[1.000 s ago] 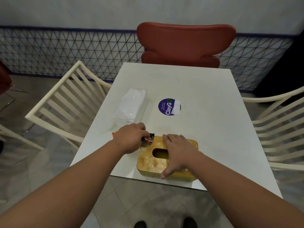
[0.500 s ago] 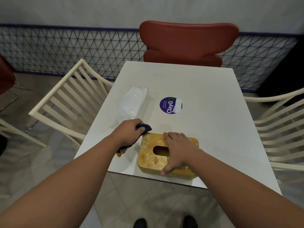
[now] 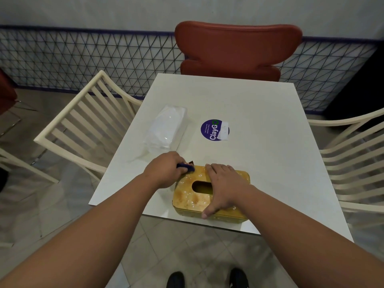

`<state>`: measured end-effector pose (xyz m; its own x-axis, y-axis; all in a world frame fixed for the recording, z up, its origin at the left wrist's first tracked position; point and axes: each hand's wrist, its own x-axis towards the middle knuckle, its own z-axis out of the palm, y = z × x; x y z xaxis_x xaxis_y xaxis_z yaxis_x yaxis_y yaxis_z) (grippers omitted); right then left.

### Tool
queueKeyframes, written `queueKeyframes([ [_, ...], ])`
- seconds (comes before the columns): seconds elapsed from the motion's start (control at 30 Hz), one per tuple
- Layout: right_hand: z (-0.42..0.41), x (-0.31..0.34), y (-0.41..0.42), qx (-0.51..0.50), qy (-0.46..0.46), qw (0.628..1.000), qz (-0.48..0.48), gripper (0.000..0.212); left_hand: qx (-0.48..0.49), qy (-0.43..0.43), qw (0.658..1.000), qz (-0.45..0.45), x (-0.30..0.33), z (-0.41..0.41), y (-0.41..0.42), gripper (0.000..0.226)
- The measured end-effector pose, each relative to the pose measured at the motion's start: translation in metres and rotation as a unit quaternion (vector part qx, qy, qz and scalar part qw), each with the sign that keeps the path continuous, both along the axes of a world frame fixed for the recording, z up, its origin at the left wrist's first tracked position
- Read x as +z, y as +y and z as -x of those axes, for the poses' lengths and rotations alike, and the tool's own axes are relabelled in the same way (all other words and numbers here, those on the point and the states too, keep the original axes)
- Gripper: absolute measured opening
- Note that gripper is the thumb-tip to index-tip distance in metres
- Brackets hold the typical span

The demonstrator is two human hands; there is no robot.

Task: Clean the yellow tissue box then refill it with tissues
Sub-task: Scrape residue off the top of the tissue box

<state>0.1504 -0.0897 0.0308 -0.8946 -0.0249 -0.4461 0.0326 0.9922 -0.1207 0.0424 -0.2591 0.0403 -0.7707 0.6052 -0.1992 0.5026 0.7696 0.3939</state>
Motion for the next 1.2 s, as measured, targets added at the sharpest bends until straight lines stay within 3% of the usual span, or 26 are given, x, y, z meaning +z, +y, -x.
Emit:
queueKeyframes([
  [0.43,0.0,0.001,-0.001,0.0,0.002,1.0,0.001,0.141,-0.05,0.026,0.998,0.036,-0.008,-0.011,-0.019,0.026],
  [0.77,0.0,0.001,0.0,-0.002,0.001,1.0,0.006,0.139,0.02,0.059,0.998,-0.032,0.004,-0.005,-0.026,0.024],
  [1.2,-0.001,-0.001,0.0,-0.002,0.011,1.0,0.007,0.143,-0.025,0.082,0.995,0.052,-0.016,-0.035,-0.036,0.03],
])
